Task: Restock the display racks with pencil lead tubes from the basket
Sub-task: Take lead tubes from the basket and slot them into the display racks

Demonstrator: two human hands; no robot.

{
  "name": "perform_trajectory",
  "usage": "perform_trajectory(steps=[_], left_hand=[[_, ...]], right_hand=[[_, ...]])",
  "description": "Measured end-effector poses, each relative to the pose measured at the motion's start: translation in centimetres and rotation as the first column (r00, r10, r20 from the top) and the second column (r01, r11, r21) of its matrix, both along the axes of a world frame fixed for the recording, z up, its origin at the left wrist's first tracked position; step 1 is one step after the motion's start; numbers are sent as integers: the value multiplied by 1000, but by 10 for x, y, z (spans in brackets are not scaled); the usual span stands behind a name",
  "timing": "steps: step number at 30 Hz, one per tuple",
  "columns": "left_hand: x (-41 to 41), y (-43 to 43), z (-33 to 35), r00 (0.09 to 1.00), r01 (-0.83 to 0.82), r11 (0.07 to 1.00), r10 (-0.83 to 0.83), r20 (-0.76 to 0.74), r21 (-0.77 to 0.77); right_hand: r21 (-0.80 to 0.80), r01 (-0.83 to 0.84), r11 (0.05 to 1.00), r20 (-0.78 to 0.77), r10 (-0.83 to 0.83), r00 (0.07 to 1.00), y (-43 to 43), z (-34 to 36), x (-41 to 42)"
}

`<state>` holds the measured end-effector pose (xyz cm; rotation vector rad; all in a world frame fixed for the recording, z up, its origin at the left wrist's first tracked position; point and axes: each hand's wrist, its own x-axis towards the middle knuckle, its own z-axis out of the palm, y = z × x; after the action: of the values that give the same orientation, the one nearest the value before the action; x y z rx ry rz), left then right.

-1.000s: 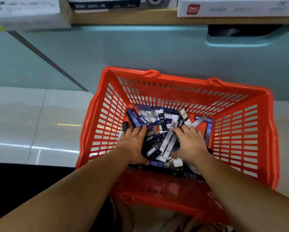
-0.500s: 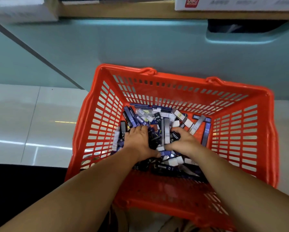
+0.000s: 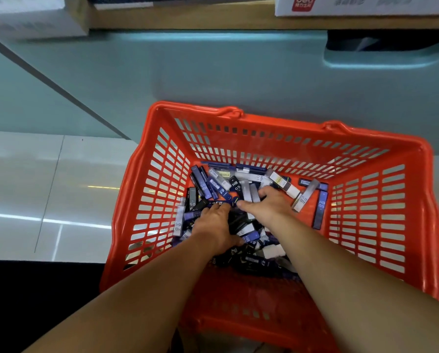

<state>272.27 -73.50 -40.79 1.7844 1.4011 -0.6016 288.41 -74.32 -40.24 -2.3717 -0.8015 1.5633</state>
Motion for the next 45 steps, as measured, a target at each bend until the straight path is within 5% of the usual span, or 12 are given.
perform_trajectory(steps=[8,16,23,31,45], left_hand=[[-16,10,0,987,144,989,-146,-73,-25],[-16,14,20,995,-65,994,71,66,-90],[-14,26,59,982,-98,993,108,156,-67],[-9,32,126,871,-270,932,343,351,-241],[-8,34,302,680,-243,923,382,625,-300]], right_hand=[[47,-105,993,-86,109,990,-3,0,24],[90,-65,994,-26,67,997,-4,19,36],[-3,164,986,-319,-157,935,-10,55,40],[45,199,979,-352,-171,920,-13,112,39],[359,112,927,-400,44,915,2,311,28]])
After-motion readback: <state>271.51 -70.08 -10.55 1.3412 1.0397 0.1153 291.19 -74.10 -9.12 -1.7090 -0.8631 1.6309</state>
